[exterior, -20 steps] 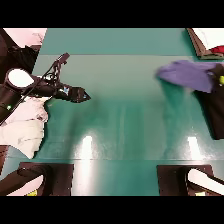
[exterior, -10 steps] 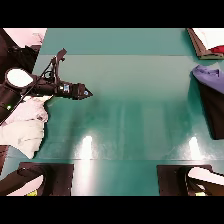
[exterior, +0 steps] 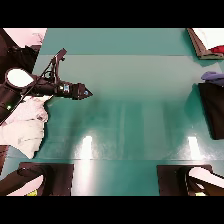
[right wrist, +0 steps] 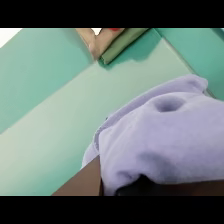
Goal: Fold the shirts.
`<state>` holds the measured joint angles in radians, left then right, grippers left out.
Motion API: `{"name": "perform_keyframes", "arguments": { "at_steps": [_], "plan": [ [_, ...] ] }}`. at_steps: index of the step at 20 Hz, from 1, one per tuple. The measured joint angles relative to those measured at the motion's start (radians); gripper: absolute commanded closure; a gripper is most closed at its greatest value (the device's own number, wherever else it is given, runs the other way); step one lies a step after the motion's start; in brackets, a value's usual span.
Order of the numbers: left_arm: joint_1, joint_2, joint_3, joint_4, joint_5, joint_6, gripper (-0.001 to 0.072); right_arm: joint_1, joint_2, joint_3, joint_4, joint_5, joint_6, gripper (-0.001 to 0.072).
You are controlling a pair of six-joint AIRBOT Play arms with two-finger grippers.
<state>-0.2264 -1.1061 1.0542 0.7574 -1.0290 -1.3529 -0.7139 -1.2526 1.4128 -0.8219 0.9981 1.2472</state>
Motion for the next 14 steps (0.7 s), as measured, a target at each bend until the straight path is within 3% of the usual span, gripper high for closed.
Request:
{"name": "perform_keyframes", "arguments": {
  "at_steps": [6, 7, 8, 9, 10, 14],
  "plan": [
    [0.000, 0.000, 0.000, 0.005, -0.003, 0.027, 0.0684, -0.017, 0.063, 0.005, -0.200, 0.168, 0.087, 0.0682],
    [0.000, 0.000, 0.000, 0.005, -0.005, 0.033, 0.0685, -0.018, 0.068, 0.005, -0.250, 0.209, 0.114, 0.0566],
    [0.000, 0.000, 0.000, 0.005, -0.006, 0.038, 0.0685, -0.018, 0.071, 0.005, -0.309, 0.254, 0.143, 0.0349],
    [0.000, 0.000, 0.000, 0.005, -0.007, 0.042, 0.0685, -0.019, 0.074, 0.006, -0.370, 0.295, 0.168, 0.0188],
    [0.000, 0.000, 0.000, 0.005, -0.008, 0.044, 0.0685, -0.019, 0.076, 0.006, -0.443, 0.340, 0.192, 0.0124],
    [0.000, 0.000, 0.000, 0.006, -0.010, 0.060, 0.0685, -0.019, 0.079, 0.006, -0.696, 0.468, 0.278, 0.0124]
  ]
}}
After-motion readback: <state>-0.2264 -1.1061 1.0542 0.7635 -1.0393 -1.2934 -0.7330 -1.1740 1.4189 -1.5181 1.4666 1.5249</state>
